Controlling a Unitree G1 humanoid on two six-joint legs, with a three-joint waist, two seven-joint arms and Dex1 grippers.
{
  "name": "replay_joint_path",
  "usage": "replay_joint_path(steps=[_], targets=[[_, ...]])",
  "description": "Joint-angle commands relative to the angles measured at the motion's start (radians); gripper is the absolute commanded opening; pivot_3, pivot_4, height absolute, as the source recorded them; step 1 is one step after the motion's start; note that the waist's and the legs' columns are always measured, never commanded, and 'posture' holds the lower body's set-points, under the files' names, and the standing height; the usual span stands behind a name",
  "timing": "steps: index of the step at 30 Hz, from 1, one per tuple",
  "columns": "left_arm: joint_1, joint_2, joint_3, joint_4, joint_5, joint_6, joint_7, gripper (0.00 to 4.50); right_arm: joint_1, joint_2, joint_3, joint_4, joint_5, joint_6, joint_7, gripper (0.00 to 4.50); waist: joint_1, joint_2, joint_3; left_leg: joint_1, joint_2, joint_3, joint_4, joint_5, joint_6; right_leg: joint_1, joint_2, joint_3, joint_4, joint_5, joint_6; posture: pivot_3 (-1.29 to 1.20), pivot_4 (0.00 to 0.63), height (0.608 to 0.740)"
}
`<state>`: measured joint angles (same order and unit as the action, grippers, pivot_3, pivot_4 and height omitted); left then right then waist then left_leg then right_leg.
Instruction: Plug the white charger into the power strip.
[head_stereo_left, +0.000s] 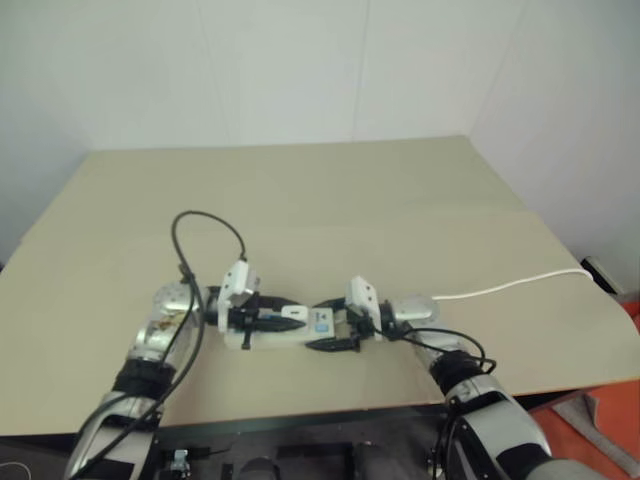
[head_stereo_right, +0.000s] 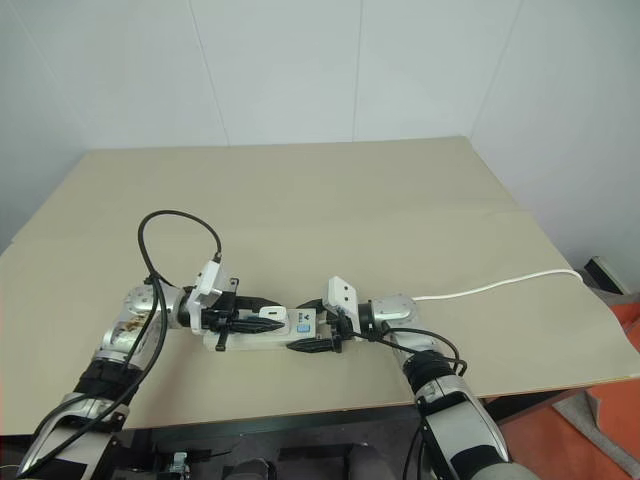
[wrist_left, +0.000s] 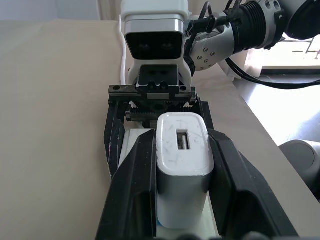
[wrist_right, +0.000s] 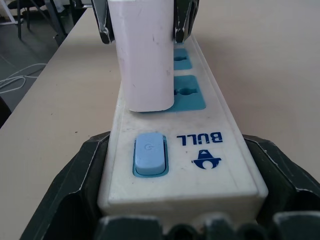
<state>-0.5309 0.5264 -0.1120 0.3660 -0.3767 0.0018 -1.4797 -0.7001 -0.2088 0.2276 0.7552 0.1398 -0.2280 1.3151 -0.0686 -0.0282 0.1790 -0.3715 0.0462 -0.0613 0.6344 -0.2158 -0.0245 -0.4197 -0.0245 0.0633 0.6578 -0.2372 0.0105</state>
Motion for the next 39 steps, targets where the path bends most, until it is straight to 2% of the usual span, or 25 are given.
replay_joint_path(steps=[1,13,15,18,24,29,33,35,36,39], targets=[[0.021,0.010,-0.008,0.036,0.040,-0.009,0.012,1.03,-0.002,-0.008,-0.013,-0.041,0.010,0.006,0.006,3.41,0.000,0.000,0.000,0.000,0.000,0.000,0.000,0.000,0.000,0.000,0.000,0.000,0.000,0.000,0.000,0.00,0.150,0.740],[0.020,0.014,-0.021,0.040,0.041,0.002,0.004,1.03,0.000,-0.007,-0.013,-0.048,0.012,0.013,0.007,3.41,0.000,0.000,0.000,0.001,0.000,0.000,0.000,0.000,0.000,0.000,0.000,0.000,0.000,0.000,0.000,0.00,0.150,0.740],[0.014,0.019,-0.021,0.033,0.037,0.017,-0.002,1.74,0.001,-0.007,-0.013,-0.049,0.012,0.013,0.007,3.41,0.000,0.000,0.000,0.001,0.000,0.000,0.000,0.000,0.000,0.000,0.000,0.000,0.000,0.000,0.000,0.00,0.150,0.740],[0.003,0.015,-0.011,0.024,0.026,0.025,-0.007,2.55,0.002,-0.004,-0.014,-0.054,0.016,0.021,0.008,3.41,0.000,0.000,0.000,0.000,0.000,0.000,-0.001,0.000,0.000,-0.001,0.000,0.000,0.000,0.000,0.000,0.00,0.150,0.740],[-0.093,0.014,0.074,-0.012,-0.061,0.132,0.038,4.40,0.003,0.000,-0.013,-0.060,0.016,0.029,0.010,3.41,0.000,0.000,0.000,0.000,0.000,0.000,-0.001,0.000,0.000,-0.001,0.000,0.000,0.000,0.000,0.000,0.00,0.150,0.740],[-0.172,0.089,0.146,-0.090,-0.169,0.297,0.000,4.46,0.002,0.001,-0.011,-0.058,0.012,0.026,0.011,3.41,-0.006,0.000,0.000,-0.001,0.000,0.001,-0.001,0.000,0.000,-0.002,0.000,0.001,-0.001,0.000,0.000,0.00,0.150,0.740],[-0.201,0.134,0.188,-0.108,-0.193,0.331,-0.001,4.46,-0.001,-0.003,-0.011,-0.066,0.017,0.041,0.021,3.41,-0.004,0.000,0.000,0.000,0.000,0.001,-0.002,0.000,0.000,-0.001,0.000,0.001,-0.001,0.000,0.001,0.00,0.150,0.740],[-0.195,0.160,0.197,-0.115,-0.193,0.330,-0.017,4.50,0.000,-0.010,-0.013,-0.089,0.022,0.058,0.026,4.18,-0.003,0.000,0.000,-0.001,0.000,0.001,-0.002,0.000,0.000,-0.002,0.000,0.001,-0.001,0.000,0.001,0.00,0.150,0.740],[-0.192,0.167,0.198,-0.118,-0.193,0.331,-0.020,4.50,0.002,-0.013,-0.014,-0.098,0.024,0.063,0.029,4.40,-0.003,0.000,0.000,-0.001,0.000,0.001,-0.002,0.000,0.000,-0.002,0.000,0.001,-0.001,0.000,0.001,0.00,0.150,0.740],[-0.166,0.195,0.200,-0.131,-0.186,0.326,-0.034,4.50,0.013,-0.032,-0.018,-0.148,0.031,0.082,0.035,4.46,-0.002,0.000,0.000,-0.001,0.000,0.001,-0.002,0.000,0.000,-0.002,0.000,0.001,-0.001,0.000,0.001,0.00,0.150,0.740]])
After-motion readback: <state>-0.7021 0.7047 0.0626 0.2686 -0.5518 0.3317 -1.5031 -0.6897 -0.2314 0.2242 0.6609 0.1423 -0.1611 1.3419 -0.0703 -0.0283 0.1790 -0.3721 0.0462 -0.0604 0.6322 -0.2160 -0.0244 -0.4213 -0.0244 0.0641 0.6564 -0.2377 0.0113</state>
